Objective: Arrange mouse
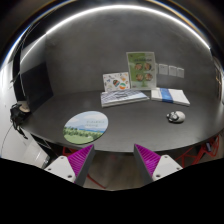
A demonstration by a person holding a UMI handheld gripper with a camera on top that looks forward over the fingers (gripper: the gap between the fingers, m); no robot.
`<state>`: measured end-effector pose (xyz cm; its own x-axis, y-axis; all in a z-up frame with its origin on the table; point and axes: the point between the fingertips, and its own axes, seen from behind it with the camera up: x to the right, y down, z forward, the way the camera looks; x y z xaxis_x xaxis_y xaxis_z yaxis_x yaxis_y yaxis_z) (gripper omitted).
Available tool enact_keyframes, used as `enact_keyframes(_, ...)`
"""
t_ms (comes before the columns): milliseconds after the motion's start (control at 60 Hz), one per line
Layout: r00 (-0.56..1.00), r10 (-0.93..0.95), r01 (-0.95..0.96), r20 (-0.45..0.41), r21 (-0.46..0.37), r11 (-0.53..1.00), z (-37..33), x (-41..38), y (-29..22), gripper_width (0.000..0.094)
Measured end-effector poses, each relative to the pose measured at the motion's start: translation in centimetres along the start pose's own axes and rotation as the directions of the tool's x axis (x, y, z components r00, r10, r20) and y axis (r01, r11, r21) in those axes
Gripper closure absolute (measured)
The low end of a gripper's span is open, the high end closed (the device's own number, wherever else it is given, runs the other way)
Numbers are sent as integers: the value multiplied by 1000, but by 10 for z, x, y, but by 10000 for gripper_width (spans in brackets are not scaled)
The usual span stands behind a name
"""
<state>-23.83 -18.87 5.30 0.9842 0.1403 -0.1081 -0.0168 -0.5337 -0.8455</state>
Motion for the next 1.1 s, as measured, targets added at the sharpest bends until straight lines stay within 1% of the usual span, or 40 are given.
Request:
enact_keyframes(117, 999, -10, 11, -35, 6, 1000, -3, 26, 0, 118)
enact_keyframes(217, 998, -13, 13, -59, 6, 1000, -1, 66, -2, 117)
enact_keyframes(417, 993, -39, 43, -115, 32, 999, 27, 198, -15, 120)
enact_keyframes(600, 986, -84, 79, -142, -42, 996, 79, 315, -18, 121)
enact_keyframes(633, 986, -99, 92, -136, -56, 994, 87, 328, -19, 108)
enact_keyframes(667, 990, -89, 86, -105, -35, 996, 97, 330, -28, 120)
enact_keyframes(733, 995, -73, 71, -61, -44, 997, 113, 336, -34, 114)
enact_keyframes(833, 996, -71, 69, -49, -51, 996, 135, 350, -50, 131)
enact_keyframes(1100, 995, -97, 96, -10, -73, 993, 190, 368, -88, 135)
